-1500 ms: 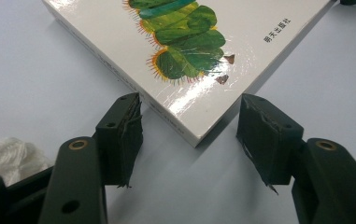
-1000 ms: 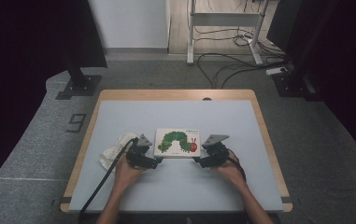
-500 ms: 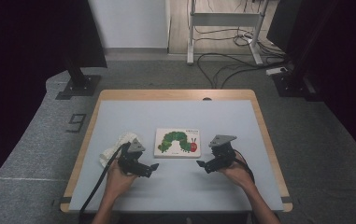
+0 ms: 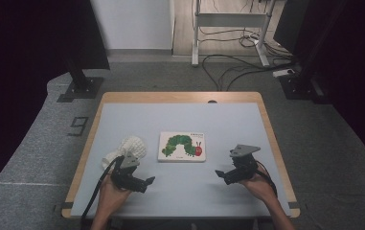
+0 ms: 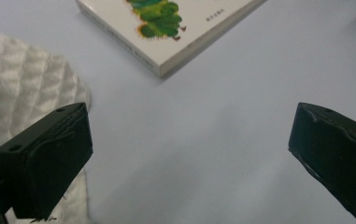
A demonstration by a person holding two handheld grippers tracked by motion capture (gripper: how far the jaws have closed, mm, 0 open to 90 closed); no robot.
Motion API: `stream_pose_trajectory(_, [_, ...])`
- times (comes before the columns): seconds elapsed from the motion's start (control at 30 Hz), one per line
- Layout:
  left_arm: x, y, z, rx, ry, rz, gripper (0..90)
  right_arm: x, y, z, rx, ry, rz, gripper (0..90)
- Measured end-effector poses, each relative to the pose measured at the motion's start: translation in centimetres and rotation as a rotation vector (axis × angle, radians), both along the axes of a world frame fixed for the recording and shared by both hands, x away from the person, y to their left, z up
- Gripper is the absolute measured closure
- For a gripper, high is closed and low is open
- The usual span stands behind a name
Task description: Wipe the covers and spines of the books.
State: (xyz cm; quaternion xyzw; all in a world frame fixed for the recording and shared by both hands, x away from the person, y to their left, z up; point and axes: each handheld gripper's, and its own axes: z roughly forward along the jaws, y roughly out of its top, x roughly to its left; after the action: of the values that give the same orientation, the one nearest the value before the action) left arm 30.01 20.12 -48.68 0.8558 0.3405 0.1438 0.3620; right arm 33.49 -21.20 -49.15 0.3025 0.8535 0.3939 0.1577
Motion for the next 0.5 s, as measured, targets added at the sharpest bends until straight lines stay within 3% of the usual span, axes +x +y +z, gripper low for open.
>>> stream_pose_trajectory(0.2, [-1.1,0.2,-1.7,0.023,0.011,-0.009,0.0,-1.2,-1.8,-0.7,0.001,0.003,-0.037,0.0])
stream_pose_trajectory(0.5, [-1.2,-0.4,-4.0,0.059,0.06,-0.027,0.0,-2.1,-3.0,-3.3,-0.028,0.026,-0.082,0.0])
